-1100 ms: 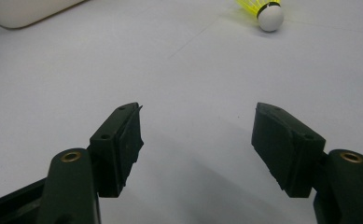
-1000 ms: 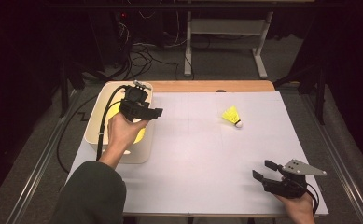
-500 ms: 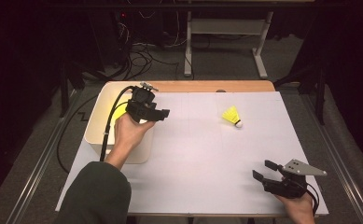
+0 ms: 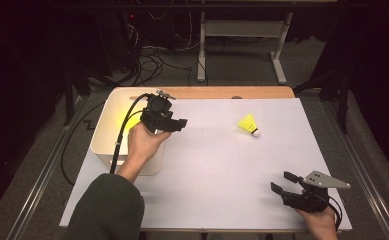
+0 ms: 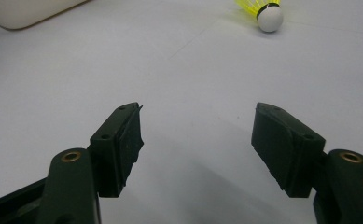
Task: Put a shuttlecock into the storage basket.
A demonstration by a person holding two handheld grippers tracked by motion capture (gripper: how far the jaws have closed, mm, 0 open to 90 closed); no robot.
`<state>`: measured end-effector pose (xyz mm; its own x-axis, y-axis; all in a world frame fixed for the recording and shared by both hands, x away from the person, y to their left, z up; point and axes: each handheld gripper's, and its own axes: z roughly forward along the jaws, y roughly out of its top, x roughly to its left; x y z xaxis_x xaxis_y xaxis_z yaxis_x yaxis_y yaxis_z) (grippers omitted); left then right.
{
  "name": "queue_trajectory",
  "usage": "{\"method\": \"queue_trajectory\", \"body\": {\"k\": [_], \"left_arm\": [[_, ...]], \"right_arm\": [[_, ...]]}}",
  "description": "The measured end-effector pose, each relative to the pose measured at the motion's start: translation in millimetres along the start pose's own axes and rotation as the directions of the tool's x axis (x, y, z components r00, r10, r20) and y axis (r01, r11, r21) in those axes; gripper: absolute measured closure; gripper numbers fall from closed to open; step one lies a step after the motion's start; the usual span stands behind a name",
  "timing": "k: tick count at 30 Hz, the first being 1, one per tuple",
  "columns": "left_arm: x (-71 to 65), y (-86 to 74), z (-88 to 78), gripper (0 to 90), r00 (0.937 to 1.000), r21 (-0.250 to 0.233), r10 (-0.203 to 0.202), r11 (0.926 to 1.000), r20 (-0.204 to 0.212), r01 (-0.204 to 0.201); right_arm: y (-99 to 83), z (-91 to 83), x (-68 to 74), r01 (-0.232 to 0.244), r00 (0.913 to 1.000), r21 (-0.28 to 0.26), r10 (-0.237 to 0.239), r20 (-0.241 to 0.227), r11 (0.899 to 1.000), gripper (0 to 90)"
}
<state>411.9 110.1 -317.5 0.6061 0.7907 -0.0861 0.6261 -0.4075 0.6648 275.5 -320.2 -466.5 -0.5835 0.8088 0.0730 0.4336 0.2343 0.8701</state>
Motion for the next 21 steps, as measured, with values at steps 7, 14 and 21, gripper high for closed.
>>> {"method": "queue_trajectory", "body": {"k": [7, 14, 21], "left_arm": [[-2.7, 1.2, 1.5, 41.5, 1.0, -0.004, 0.002, 1.0, 0.009, -0.002], [-10.0, 0.4, 5.8, 41.5, 0.9998, 0.001, 0.021, 0.9998, 0.008, -0.021], [-13.3, -0.9, 9.6, 41.3, 0.9996, -0.004, 0.023, 0.9997, 0.013, -0.023]], "right_arm": [[-0.1, 0.3, -1.7, -0.014, 0.9999, -0.003, 0.014, 0.005, 1.0, 33.8], [0.0, 0.3, -1.6, -0.016, 0.9999, -0.003, 0.016, 0.004, 1.0, 33.8], [0.1, 0.7, -1.6, -0.012, 0.9999, -0.001, 0.012, 0.003, 1.0, 33.8]]}}
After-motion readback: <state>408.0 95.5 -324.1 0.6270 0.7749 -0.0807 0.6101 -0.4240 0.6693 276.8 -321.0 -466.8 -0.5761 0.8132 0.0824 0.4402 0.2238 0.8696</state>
